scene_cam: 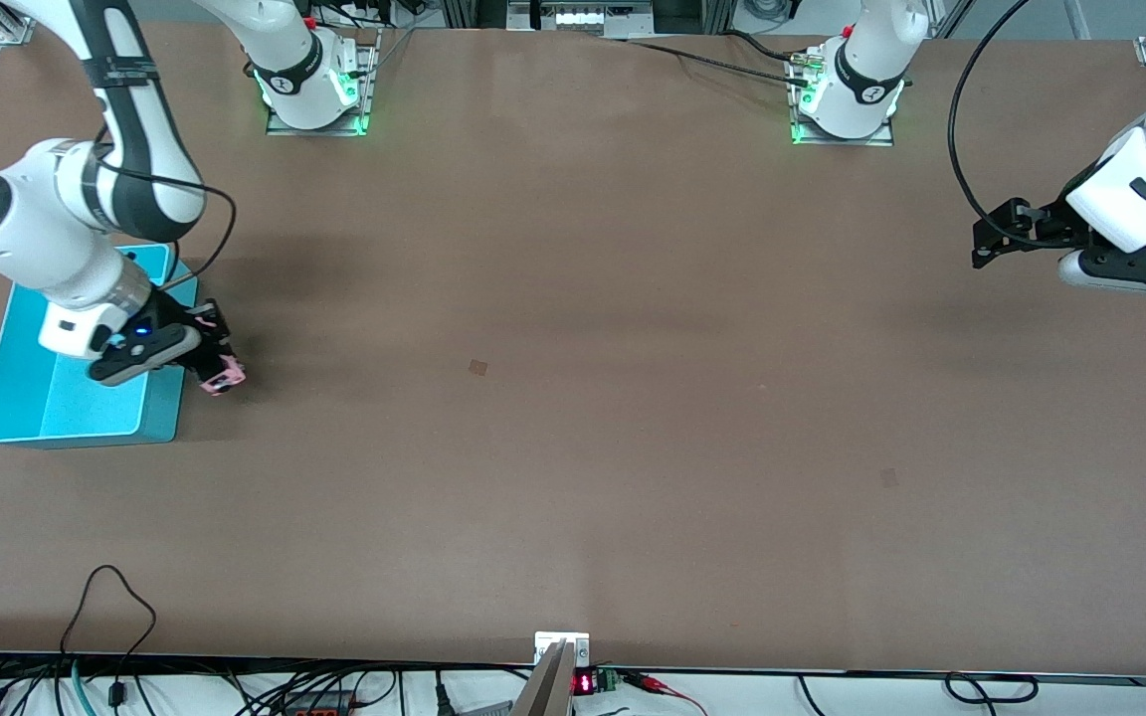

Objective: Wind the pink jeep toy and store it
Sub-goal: 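Carry the jeep with the right gripper over the blue bin, then lower the jeep into the blue bin and open the right gripper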

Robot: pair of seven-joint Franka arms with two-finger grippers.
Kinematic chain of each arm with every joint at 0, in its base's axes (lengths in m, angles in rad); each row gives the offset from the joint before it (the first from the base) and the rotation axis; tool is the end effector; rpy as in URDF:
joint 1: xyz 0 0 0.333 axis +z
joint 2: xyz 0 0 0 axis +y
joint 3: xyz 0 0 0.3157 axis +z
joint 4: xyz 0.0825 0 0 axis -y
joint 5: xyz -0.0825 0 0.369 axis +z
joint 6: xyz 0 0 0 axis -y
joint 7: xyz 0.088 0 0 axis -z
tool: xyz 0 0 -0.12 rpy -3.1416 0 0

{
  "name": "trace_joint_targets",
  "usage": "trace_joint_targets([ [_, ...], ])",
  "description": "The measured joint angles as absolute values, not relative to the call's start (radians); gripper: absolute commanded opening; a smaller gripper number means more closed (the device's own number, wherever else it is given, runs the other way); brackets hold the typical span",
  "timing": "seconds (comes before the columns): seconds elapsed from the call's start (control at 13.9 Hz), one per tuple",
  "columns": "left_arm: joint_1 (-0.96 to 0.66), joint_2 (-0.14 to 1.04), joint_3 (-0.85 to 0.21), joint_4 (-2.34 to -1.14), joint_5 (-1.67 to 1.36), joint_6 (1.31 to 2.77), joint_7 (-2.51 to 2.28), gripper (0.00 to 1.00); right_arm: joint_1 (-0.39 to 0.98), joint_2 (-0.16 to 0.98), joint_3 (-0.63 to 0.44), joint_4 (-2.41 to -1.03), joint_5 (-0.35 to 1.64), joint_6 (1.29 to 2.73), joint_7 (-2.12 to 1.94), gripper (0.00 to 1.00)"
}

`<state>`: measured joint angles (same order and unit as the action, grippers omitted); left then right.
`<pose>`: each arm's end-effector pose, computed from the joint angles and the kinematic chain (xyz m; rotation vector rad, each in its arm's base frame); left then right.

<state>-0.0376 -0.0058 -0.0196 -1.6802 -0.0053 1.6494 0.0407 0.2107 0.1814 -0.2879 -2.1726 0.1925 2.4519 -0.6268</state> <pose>0.5403 -0.0316 0.5709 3.1327 -0.1527 -0.0393 0.5559 -0.0395 0.3200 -3.0317 -0.6379 -0.1999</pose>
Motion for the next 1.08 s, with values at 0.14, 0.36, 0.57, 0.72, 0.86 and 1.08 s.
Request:
trace_joint_targets([
  [0.14,-0.037,-0.006,-0.019,-1.68,-0.005,1.649,0.041,1.0,0.21,0.181,-0.33,-2.173,0.175,2.452,-0.547,0.0],
  [0.36,-0.037,-0.006,-0.019,-1.68,-0.005,1.645,0.042,1.0,0.209,0.18,-0.397,-2.172,0.169,2.452,-0.501,0.0],
  [0.57,-0.038,-0.006,-0.021,-1.68,-0.005,1.642,0.043,1.0,0.205,0.18,-0.463,-2.172,0.125,2.452,-0.497,0.0],
  [0.72,-0.038,-0.006,-0.021,-1.679,-0.005,1.642,0.043,1.0,0.179,0.184,-0.481,-2.172,0.099,2.452,-0.497,0.0],
  [0.86,-0.038,-0.006,-0.021,-1.679,-0.005,1.642,0.043,1.0,0.136,0.195,-0.484,-2.172,0.083,2.455,-0.507,0.0],
  [1.08,-0.039,-0.006,-0.023,-1.678,-0.005,1.642,0.044,1.0,0.097,0.235,-0.485,-2.173,0.079,2.489,-0.516,0.0],
])
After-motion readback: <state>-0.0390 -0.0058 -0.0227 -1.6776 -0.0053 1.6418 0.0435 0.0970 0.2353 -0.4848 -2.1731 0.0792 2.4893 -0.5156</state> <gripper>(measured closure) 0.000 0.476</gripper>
